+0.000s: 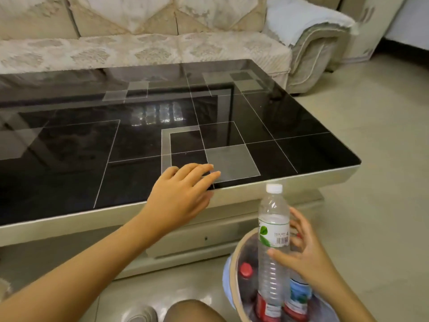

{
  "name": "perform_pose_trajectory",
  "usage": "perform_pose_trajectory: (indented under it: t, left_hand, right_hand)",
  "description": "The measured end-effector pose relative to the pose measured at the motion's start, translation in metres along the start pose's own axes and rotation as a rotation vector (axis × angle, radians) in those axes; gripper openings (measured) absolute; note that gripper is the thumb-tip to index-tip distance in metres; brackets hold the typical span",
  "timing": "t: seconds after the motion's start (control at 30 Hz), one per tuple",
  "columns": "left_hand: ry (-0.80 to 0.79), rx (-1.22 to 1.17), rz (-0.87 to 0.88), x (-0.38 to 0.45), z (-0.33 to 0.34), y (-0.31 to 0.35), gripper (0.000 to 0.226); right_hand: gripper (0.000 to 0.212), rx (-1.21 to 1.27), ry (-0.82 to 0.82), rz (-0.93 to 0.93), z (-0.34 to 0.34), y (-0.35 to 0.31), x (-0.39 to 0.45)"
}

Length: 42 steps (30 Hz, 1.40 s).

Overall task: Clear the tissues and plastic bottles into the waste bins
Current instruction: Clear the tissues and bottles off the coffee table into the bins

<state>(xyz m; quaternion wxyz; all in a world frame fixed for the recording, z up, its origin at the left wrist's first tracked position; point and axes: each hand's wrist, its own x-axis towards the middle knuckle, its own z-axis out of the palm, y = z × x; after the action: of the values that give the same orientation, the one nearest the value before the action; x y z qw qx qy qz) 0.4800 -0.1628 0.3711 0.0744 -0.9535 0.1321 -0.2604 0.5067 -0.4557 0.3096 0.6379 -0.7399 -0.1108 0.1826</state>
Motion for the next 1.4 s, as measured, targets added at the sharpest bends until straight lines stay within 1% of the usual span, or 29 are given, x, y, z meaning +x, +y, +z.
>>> perform_pose_trajectory:
  t: [0.1,0.2,0.27,0.33,0.4,0.5,0.57,0.63,0.67,0.73,0.8,0.87,0.97,1.1,1.17,1.27,1.4]
  left_hand:
    - [-0.063,-0.033,0.077,0.004,0.003,0.016,0.041]
    - [-0.103,-0.075,0.119,0.002,0.005,0.028,0.042]
    - [-0.116,-0.082,0.137,0.0,0.008,0.033,0.042]
    - [-0.121,-0.081,0.136,-0.001,0.009,0.035,0.041]
    - [-0.118,-0.078,0.133,-0.002,0.011,0.035,0.042]
    - [-0.127,-0.072,0.127,-0.008,0.012,0.037,0.043]
    - [-0.13,-0.068,0.119,-0.014,0.012,0.038,0.045]
    - [-0.132,-0.059,0.117,-0.019,0.014,0.039,0.046]
    - [-0.129,-0.052,0.112,-0.022,0.014,0.039,0.046]
    - [-0.113,-0.052,0.102,-0.03,0.017,0.039,0.046]
    - [-0.107,-0.074,0.096,-0.042,0.023,0.04,0.048]
    - [-0.105,-0.108,0.081,-0.06,0.031,0.043,0.048]
    - [-0.114,-0.147,0.058,-0.093,0.048,0.046,0.045]
    - [-0.149,-0.146,0.069,-0.138,0.073,0.046,0.046]
    - [-0.178,-0.156,0.067,-0.154,0.08,0.048,0.048]
    - [-0.199,-0.158,0.037,-0.177,0.079,0.051,0.05]
    - [-0.212,-0.175,-0.059,-0.211,0.057,0.048,0.049]
  right_hand:
    - [0.104,-0.033,-0.022,0.057,-0.003,0.035,-0.007]
    - [0.104,-0.037,-0.053,0.109,-0.004,0.066,-0.011]
    - [0.098,-0.029,-0.037,0.146,-0.004,0.081,-0.012]
    - [0.081,-0.096,0.002,0.14,-0.003,0.087,-0.01]
    - [0.063,-0.231,0.038,0.058,0.002,0.086,-0.009]
    - [0.046,-0.347,0.083,-0.082,0.022,0.079,-0.005]
    - [0.034,-0.516,0.121,-0.165,0.039,0.073,-0.001]
    - [0.029,-0.748,0.202,-0.267,0.051,0.065,0.003]
    - [0.028,-0.8,0.238,-0.327,0.056,0.06,0.002]
    - [0.025,-0.804,0.276,-0.425,0.065,0.047,-0.003]
    - [0.02,-0.781,0.265,-0.464,0.077,0.043,-0.014]
    - [0.021,-0.823,0.201,-0.462,0.091,0.05,-0.026]
    - [0.032,-1.003,0.128,-0.351,0.104,0.07,-0.037]
    - [0.045,-1.128,0.111,-0.316,0.119,0.093,-0.041]
    - [0.047,-1.168,0.143,-0.33,0.128,0.095,-0.042]
    - [0.04,-1.141,0.165,-0.31,0.139,0.092,-0.038]
    - [0.048,-1.087,0.146,-0.307,0.153,0.09,-0.038]
